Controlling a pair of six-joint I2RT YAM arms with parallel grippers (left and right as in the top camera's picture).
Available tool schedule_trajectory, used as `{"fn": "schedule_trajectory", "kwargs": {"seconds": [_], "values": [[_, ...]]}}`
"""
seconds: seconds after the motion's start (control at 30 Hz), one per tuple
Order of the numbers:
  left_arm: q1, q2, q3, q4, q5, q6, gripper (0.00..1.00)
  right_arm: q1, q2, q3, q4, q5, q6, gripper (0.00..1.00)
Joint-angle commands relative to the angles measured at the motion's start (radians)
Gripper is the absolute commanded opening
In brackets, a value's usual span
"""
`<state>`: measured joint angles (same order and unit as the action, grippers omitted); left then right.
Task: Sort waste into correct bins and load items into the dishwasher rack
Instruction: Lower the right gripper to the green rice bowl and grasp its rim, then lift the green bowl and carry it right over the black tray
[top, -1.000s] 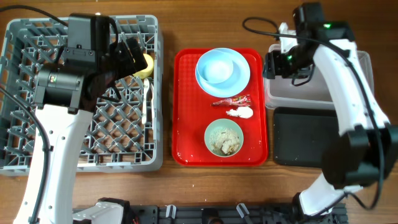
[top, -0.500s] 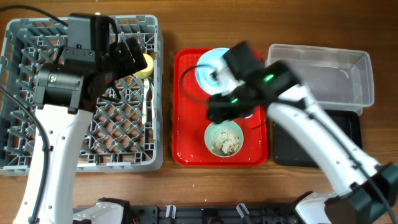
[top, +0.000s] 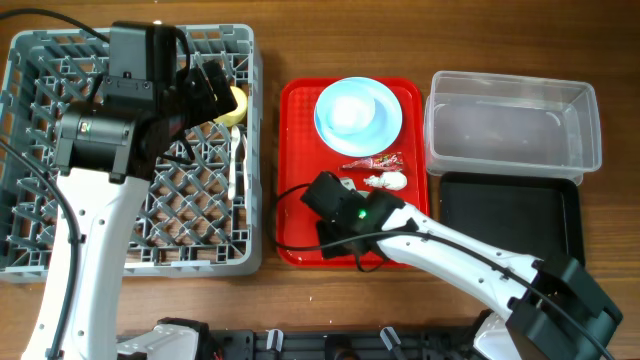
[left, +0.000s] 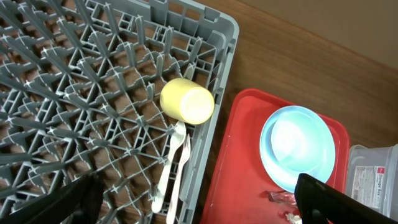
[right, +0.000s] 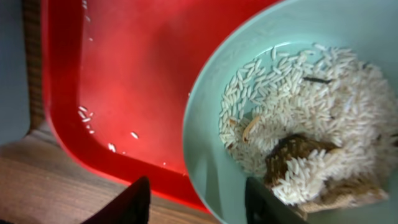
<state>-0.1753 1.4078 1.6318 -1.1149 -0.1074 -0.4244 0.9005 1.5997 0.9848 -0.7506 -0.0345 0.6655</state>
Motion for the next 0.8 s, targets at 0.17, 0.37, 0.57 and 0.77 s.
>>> {"fn": "schedule_trajectory", "kwargs": {"seconds": [0.17,0.37,0.57,0.77], "values": [[0.005,-0.004,0.009,0.002,-0.006,-0.002,1.0,0.002,-0.002,-0.03,0.024,-0.016,-0.018,0.23],[0.005,-0.004,0.009,0.003,-0.006,-0.002,1.0,0.002,0.012,-0.03,-0.003,-0.012,-0.011,0.27],[0.005,-0.004,0.009,0.002,-0.006,-0.002,1.0,0.002,0.055,-0.029,0.035,-0.039,0.045,0.22],[0.005,-0.004,0.009,0.002,-0.006,-0.003,1.0,0.002,0.051,-0.001,0.013,-0.046,0.016,0.04]]}}
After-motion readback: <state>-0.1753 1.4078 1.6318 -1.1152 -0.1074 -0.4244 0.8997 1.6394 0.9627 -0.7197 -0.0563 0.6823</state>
